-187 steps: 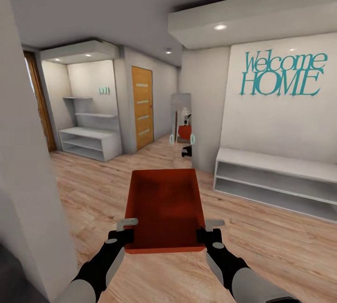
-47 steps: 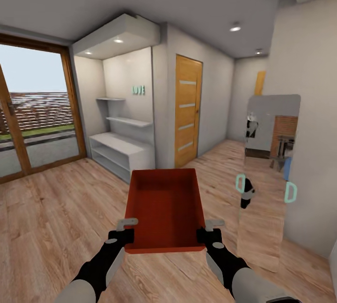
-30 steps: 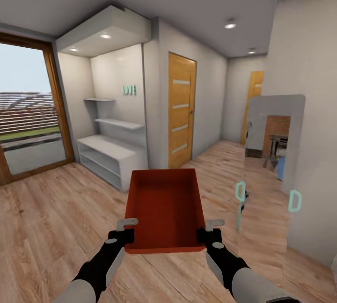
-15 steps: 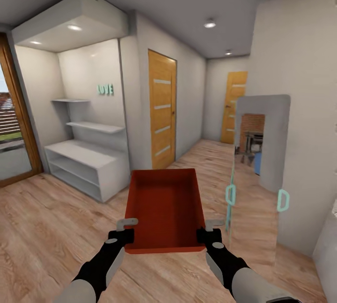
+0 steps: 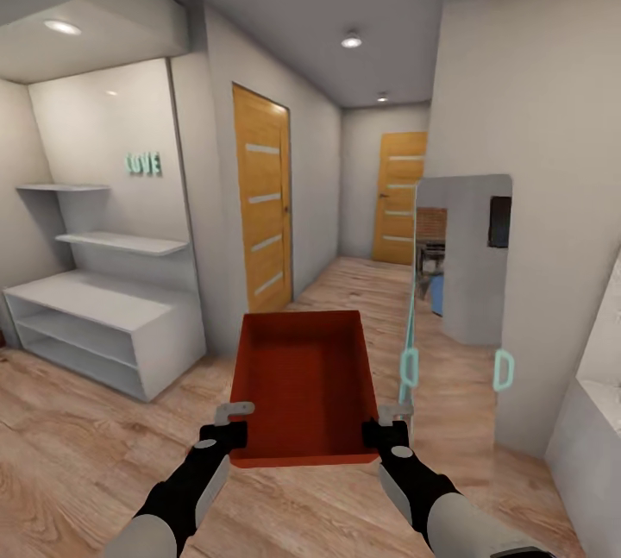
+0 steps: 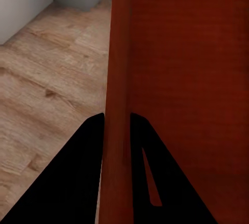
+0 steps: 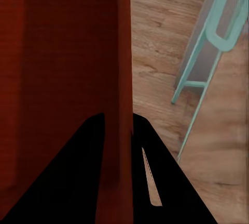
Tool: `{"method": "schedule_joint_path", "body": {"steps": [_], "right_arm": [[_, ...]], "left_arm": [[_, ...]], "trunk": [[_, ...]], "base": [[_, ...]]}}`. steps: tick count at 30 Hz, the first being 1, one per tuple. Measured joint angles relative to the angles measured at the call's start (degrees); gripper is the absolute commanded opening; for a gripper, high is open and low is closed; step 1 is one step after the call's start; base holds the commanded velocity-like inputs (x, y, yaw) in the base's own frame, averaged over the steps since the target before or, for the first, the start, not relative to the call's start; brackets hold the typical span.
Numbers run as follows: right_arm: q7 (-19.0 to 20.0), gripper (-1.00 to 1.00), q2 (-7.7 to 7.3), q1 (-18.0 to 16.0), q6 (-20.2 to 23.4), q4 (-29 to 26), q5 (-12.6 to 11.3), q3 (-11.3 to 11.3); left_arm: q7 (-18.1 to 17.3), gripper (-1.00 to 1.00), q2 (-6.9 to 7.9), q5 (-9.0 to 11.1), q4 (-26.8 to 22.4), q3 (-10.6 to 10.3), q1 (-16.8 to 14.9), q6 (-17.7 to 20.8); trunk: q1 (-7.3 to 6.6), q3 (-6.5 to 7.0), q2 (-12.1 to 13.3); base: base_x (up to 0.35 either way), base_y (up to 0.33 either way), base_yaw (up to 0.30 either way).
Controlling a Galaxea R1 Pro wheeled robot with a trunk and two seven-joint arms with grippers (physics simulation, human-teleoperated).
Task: Move the two storage containers from the living room to the garage. In the garage, place one container on the floor and stack the other container on top of it (either order is fine).
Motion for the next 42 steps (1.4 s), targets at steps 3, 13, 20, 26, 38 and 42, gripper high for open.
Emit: {"method": "schedule_joint_path", "body": {"steps": [3, 13, 20, 26, 38, 42], "right_arm": [[0.0, -1.0, 0.0, 0.0, 0.0, 0.0, 0.01, 0.0], [0.04, -1.0, 0.0, -0.01, -0.01, 0.01, -0.04, 0.0], [0.02, -1.0, 0.0, -0.01, -0.14, -0.06, 0.09, -0.03], [0.08, -1.0, -0.04, -0.01, -0.19, -0.04, 0.07, -0.02], [-0.02, -1.0, 0.0, 0.0, -0.18, -0.01, 0.03, 0.0], [-0.03, -1.0, 0.0, 0.0, -0.18, 0.0, 0.02, 0.0]], "left_arm": [[0.0, -1.0, 0.0, -0.01, 0.01, 0.01, 0.0, -0.01], [0.02, -1.0, 0.0, -0.01, -0.07, 0.0, 0.02, 0.06], [0.01, -1.0, 0.02, 0.04, -0.04, -0.02, 0.01, -0.18], [0.01, -1.0, -0.01, 0.03, -0.01, -0.02, 0.02, -0.25], [0.0, -1.0, -0.01, 0.0, 0.0, -0.01, 0.0, -0.2], [0.0, -1.0, -0.01, 0.0, 0.02, -0.01, 0.0, -0.2]], "trunk": [[0.0, 0.0, 0.0], [0.0, 0.0, 0.0], [0.0, 0.0, 0.0], [0.0, 0.0, 0.0], [0.0, 0.0, 0.0], [0.0, 0.0, 0.0]], "base": [[0.313, 0.189, -0.227], [0.313, 0.189, -0.02], [0.312, 0.191, 0.0], [0.311, 0.192, -0.001], [0.306, 0.211, -0.259], [0.305, 0.215, -0.287]]}}
